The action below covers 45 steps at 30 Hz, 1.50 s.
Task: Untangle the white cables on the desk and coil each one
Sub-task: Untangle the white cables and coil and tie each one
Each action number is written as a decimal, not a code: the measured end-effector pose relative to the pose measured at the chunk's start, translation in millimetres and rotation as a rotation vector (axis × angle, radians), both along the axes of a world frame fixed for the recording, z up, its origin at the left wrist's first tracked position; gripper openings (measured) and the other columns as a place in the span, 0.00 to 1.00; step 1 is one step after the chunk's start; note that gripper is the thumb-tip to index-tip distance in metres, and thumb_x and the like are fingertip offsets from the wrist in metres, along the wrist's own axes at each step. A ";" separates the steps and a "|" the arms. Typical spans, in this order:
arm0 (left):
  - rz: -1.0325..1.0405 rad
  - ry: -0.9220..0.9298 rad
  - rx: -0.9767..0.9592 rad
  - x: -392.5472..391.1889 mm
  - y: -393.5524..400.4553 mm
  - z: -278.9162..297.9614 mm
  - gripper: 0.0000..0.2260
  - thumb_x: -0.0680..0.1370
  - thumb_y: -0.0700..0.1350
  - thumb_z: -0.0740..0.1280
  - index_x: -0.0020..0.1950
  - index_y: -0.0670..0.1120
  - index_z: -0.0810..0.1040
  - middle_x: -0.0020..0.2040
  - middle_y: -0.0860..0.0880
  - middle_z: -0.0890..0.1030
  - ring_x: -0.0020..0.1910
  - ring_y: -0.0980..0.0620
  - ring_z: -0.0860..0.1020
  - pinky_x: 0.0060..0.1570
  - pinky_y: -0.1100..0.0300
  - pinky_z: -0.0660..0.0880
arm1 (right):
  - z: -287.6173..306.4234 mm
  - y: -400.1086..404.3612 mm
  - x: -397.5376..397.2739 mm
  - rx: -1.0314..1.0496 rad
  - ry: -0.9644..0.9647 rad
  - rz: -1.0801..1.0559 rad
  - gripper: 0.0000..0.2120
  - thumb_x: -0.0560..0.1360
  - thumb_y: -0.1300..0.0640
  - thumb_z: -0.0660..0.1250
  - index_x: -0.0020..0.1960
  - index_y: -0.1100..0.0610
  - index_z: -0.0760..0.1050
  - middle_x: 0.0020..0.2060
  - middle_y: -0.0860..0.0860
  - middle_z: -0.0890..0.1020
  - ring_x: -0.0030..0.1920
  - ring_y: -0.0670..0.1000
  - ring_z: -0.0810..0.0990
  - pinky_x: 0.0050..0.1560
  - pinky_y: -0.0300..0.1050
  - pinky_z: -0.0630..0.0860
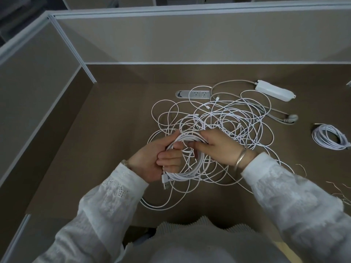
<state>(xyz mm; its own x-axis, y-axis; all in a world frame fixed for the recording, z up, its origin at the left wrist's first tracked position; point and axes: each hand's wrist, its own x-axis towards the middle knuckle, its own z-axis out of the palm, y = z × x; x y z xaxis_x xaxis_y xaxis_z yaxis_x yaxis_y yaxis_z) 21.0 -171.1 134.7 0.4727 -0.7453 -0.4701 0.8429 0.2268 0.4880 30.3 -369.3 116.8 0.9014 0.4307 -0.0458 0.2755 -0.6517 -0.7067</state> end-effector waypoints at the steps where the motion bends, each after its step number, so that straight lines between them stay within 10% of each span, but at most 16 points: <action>1: 0.003 0.009 -0.010 0.9 0.3 -0.6 0.19 0.81 0.56 0.57 0.33 0.48 0.67 0.17 0.55 0.61 0.17 0.57 0.53 0.18 0.66 0.56 | -1.5 0.7 0.7 0.009 -0.008 -0.010 0.09 0.77 0.52 0.65 0.49 0.58 0.79 0.38 0.48 0.81 0.39 0.48 0.78 0.43 0.44 0.73; 7: 0.106 0.026 -0.155 7.5 16.9 -5.6 0.15 0.77 0.50 0.66 0.34 0.47 0.68 0.21 0.55 0.55 0.18 0.58 0.54 0.17 0.65 0.57 | -12.0 -4.8 -10.3 0.190 0.021 -0.173 0.21 0.71 0.38 0.63 0.44 0.56 0.77 0.26 0.48 0.75 0.27 0.46 0.71 0.32 0.44 0.68; 16: 0.397 0.061 -0.440 43.3 115.2 -22.4 0.21 0.84 0.48 0.50 0.43 0.36 0.73 0.28 0.48 0.65 0.26 0.51 0.63 0.30 0.59 0.60 | -44.0 -55.8 -29.1 0.234 -0.054 -0.274 0.07 0.72 0.43 0.64 0.45 0.45 0.73 0.32 0.51 0.81 0.34 0.52 0.80 0.40 0.51 0.77; 21: 0.371 0.016 -0.450 47.7 128.3 -28.3 0.25 0.84 0.53 0.49 0.45 0.36 0.75 0.28 0.48 0.66 0.27 0.52 0.64 0.33 0.57 0.63 | -43.5 -53.2 -35.4 0.011 -0.244 -0.212 0.06 0.73 0.59 0.71 0.45 0.48 0.77 0.34 0.42 0.79 0.35 0.43 0.78 0.38 0.36 0.73; 30: 0.558 -0.227 0.057 30.8 59.3 -0.2 0.17 0.79 0.51 0.56 0.31 0.48 0.69 0.23 0.55 0.55 0.21 0.58 0.51 0.18 0.67 0.57 | 12.3 27.6 -51.5 -0.086 -0.379 0.057 0.14 0.77 0.47 0.54 0.46 0.52 0.76 0.31 0.40 0.74 0.27 0.38 0.68 0.28 0.30 0.62; 39: 0.463 -0.397 0.318 8.6 22.7 5.7 0.21 0.80 0.46 0.59 0.28 0.43 0.77 0.23 0.44 0.74 0.19 0.49 0.73 0.22 0.63 0.72 | 40.3 46.7 -32.8 0.220 -0.257 -0.033 0.10 0.77 0.50 0.60 0.46 0.54 0.77 0.29 0.45 0.78 0.28 0.44 0.73 0.32 0.44 0.72; 45: 0.166 -0.381 0.299 -5.4 7.8 10.6 0.17 0.76 0.48 0.58 0.28 0.47 0.71 0.17 0.49 0.63 0.14 0.56 0.59 0.20 0.67 0.53 | 44.2 45.6 -22.1 0.270 -0.217 -0.089 0.09 0.76 0.51 0.64 0.44 0.56 0.78 0.28 0.43 0.78 0.31 0.43 0.78 0.36 0.40 0.74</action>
